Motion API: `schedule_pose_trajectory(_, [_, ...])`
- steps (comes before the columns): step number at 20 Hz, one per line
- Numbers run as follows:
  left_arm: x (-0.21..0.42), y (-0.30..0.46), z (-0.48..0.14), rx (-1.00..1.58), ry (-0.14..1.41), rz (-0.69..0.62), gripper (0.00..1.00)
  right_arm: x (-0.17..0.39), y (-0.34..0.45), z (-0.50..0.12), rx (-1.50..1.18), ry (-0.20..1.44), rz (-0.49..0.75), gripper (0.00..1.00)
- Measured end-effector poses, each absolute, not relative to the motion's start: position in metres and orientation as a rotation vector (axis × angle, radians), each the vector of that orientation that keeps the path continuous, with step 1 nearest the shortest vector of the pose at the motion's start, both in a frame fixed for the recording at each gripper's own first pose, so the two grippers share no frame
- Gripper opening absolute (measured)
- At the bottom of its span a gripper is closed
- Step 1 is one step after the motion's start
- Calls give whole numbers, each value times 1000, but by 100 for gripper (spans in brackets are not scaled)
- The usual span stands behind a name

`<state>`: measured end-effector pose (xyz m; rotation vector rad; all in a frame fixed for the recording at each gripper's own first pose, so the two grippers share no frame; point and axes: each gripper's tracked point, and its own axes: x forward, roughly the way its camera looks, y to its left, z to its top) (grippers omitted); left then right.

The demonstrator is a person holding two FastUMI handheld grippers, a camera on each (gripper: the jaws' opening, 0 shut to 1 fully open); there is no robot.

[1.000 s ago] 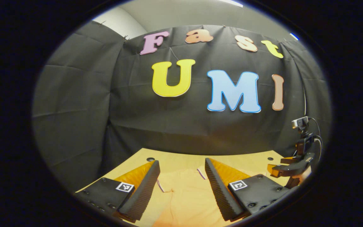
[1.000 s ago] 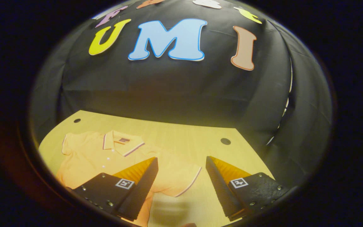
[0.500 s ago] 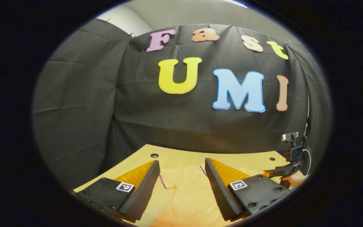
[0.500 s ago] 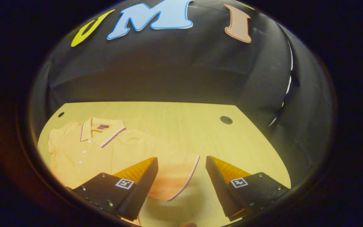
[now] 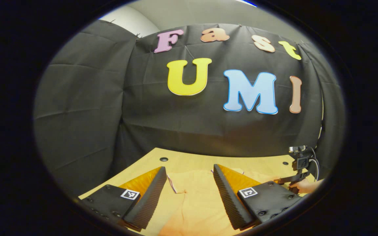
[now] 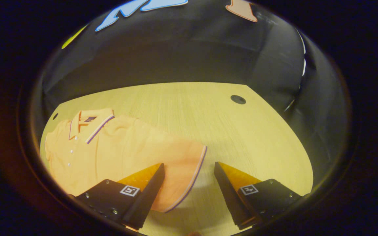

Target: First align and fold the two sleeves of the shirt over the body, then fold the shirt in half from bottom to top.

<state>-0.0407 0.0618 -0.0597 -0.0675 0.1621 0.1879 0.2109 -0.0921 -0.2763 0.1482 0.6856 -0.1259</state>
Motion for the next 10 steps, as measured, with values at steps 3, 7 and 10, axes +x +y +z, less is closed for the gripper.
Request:
schedule_pose_trajectory(3, [-40,58,-61,-64,166,183,94,211,-92,-277,185,687,-120,95])
schedule_pose_trajectory(7, [-40,53,-63,-69,174,178,94,212,-89,-279,207,690,-118,91])
schedule_pose_trajectory(10, [-41,50,-64,-72,176,178,94,213,-86,-276,211,686,-98,57])
